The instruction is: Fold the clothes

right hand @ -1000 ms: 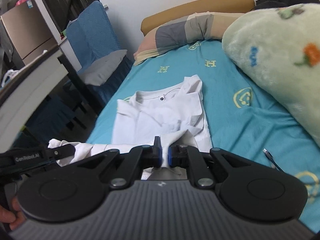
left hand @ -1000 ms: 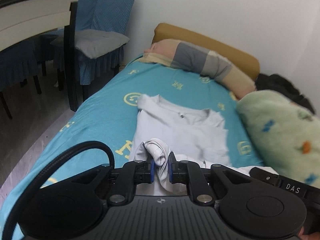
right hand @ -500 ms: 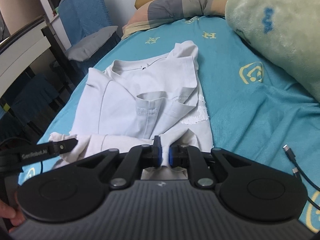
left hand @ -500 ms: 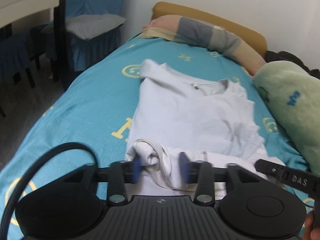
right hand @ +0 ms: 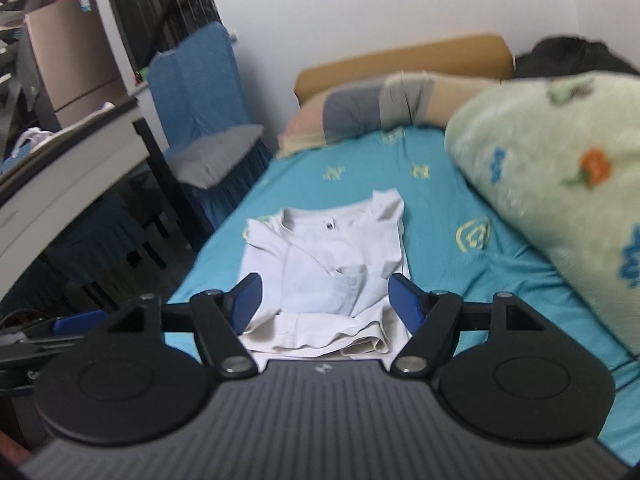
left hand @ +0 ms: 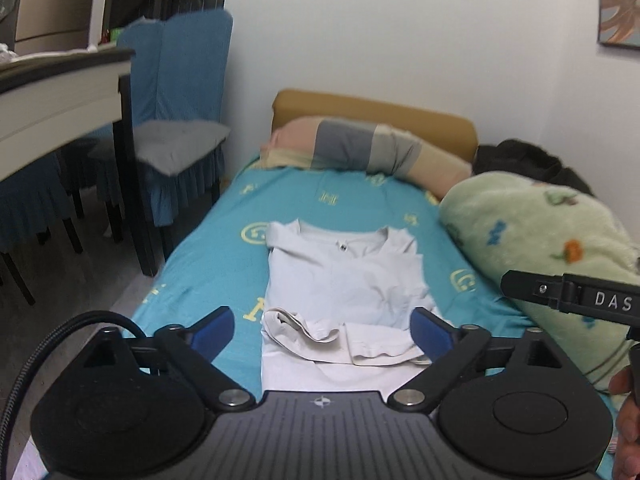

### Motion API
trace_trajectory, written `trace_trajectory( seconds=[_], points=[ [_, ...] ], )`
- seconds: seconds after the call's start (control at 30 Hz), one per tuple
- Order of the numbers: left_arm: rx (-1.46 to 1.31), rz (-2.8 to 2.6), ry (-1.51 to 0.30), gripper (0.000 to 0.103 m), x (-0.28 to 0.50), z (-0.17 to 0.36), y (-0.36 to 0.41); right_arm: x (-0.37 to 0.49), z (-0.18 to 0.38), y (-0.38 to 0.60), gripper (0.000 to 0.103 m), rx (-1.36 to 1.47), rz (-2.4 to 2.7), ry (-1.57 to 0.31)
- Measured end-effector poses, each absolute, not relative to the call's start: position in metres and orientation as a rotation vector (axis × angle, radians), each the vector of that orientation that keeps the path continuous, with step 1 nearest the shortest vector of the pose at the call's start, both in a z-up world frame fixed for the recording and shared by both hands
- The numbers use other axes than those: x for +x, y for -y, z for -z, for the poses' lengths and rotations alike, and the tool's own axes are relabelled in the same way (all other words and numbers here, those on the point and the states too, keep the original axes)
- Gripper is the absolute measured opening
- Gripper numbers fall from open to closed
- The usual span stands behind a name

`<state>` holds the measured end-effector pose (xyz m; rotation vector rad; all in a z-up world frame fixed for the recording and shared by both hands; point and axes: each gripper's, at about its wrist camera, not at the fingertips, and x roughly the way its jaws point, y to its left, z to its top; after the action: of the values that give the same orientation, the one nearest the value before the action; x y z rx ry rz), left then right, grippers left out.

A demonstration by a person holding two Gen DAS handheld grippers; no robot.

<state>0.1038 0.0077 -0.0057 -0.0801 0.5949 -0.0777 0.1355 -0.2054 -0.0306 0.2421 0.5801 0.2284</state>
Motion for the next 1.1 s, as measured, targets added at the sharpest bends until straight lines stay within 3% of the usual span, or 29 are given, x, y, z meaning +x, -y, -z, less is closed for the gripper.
trace_trajectory(
  seconds=[0.4, 0.67, 0.93, 1.1],
  points=[
    [-0.062, 0.089, -0.547, 0.099, 0.024, 0.020, 0.001, 0.057, 0.035, 0.207, 0.072, 0.224, -0.220, -0.464],
    [-0.106, 0.112, -0.590, 0.099, 0.021, 0.046, -0.002, 0.038, 0.058, 0.206, 0.072, 0.207, -0.222, -0.459],
    [-0.317, 0.177, -0.757, 0.099, 0.037, 0.077, -0.024, 0.042, 0.080, 0.212, 0.072, 0.289, -0.203, -0.568],
    [-0.523, 0.195, -0.941, 0.097, 0.064, 0.119, -0.042, 0.057, 0.105, 0.229, 0.073, 0.495, -0.195, -0.714]
  ],
)
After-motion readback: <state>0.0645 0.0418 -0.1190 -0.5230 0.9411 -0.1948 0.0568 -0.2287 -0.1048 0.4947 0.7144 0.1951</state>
